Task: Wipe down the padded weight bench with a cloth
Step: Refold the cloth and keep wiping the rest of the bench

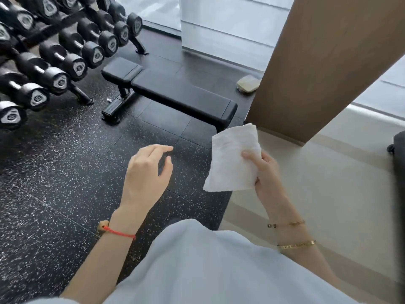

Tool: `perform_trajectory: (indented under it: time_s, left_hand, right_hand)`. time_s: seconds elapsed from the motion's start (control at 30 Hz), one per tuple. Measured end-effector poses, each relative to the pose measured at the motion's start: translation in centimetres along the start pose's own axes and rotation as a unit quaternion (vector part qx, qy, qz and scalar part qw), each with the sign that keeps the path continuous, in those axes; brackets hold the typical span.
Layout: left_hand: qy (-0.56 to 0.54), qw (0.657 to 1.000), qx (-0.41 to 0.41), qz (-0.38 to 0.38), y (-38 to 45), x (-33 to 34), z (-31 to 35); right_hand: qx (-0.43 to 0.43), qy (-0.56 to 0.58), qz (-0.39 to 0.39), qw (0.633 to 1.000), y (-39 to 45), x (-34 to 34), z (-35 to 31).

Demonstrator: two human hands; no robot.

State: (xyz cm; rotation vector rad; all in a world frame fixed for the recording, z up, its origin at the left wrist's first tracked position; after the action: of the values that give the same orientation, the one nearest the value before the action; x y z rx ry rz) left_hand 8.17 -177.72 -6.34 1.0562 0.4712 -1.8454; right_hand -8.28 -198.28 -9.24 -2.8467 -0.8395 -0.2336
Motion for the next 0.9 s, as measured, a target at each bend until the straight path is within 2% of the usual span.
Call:
perform_trajectory:
  time_s: [0.27, 0.67, 0.9]
  left_hand:
    - [0.009, 1.000, -0.005, 0.003, 15.8, 2.4, -0.5]
    - [0.004, 0.996, 0.092, -0.003, 44.3, 3.9, -3.1]
    - [0.018, 0.994, 0.102, -0.038, 55.2, 8.7, -2.9]
  right_hand:
    - [0.020, 0.010, -0.016, 1.000, 14.6, 6.7, 0.6]
    - [0.022, 0.040, 0.097, 0.994, 34.8, 19.4, 3.3]
    - [0.065, 0.066, 0.154, 0.984, 45.5, 22.0, 5.5]
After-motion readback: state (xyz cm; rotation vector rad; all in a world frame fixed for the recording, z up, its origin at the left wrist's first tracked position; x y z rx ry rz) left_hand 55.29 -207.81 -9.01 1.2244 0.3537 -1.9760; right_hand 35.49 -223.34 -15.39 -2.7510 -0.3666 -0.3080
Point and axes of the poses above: each hand's wrist, its own y-axis towards the middle knuckle, its own x-axis out of the palm, z = x × y, the point moved 3 cm from there along y, towards the middle knuckle, and after that the axes turned 15 degrees about -x, right-handed, at the moved point
